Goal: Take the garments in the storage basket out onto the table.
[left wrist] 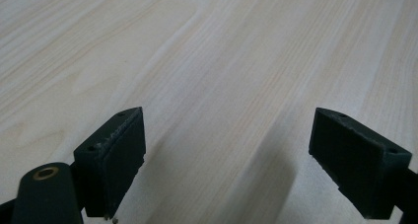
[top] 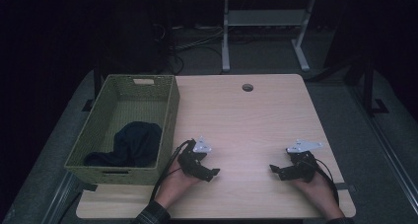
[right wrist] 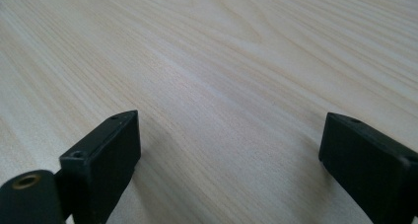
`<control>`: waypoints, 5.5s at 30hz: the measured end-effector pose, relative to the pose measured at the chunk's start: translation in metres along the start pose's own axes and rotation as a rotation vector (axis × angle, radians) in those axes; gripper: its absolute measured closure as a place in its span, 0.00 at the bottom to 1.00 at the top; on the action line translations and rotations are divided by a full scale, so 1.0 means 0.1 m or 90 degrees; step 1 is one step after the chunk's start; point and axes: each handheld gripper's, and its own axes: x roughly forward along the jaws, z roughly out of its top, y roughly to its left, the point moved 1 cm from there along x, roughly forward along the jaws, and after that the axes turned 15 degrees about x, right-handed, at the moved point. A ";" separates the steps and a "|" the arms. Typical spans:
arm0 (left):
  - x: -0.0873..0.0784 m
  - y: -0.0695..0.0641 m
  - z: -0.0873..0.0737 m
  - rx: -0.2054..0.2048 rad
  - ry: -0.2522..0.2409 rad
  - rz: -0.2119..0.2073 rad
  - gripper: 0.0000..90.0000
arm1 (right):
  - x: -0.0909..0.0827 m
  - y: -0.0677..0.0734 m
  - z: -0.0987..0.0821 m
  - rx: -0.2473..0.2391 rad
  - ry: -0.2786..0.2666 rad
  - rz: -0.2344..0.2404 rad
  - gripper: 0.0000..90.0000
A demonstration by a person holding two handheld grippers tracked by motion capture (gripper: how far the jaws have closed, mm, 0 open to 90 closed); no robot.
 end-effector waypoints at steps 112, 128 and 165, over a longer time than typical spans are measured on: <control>-1.01 0.56 0.42 -0.032 -0.012 -0.027 0.16 | 0.00 0.00 0.00 0.004 -0.001 0.001 0.09; -1.32 0.68 0.28 -0.048 -0.015 0.007 0.20 | 0.00 0.01 0.00 0.005 0.000 0.001 0.09; -2.02 0.96 -0.29 -0.121 -0.006 0.096 0.22 | 0.00 0.00 0.00 0.004 -0.001 0.001 0.09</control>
